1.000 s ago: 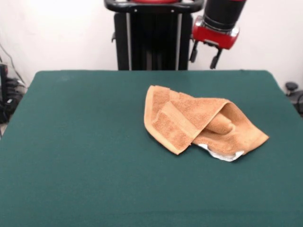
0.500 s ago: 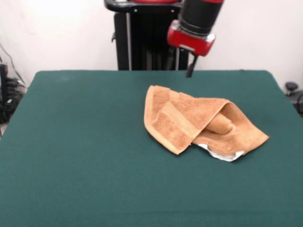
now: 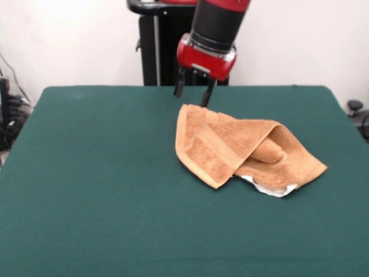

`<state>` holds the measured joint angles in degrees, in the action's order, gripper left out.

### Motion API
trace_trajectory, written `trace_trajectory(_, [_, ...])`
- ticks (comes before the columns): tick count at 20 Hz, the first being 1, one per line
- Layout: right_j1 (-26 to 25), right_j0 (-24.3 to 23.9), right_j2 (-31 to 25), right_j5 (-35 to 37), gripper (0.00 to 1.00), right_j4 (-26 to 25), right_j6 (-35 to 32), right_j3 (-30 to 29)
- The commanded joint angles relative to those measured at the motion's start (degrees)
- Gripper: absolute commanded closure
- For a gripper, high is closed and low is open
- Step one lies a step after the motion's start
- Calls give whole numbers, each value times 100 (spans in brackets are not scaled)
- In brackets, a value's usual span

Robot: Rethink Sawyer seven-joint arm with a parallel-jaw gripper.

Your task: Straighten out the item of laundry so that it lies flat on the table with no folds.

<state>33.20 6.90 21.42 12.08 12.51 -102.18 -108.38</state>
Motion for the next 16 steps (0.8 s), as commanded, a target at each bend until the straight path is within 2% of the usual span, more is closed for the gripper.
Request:
trace_trajectory(1, [-738,66,-907,-462,0,164,-1072,458])
trace_trajectory(5, [-834,53,-1038,-526,0,332,-1230,503])
trace_trajectory(10, [-1183,390,-831,-568,0,662,-1491,791])
trace_trajectory(16, [-1398,567,-774,-757,0,932,-1583,896])
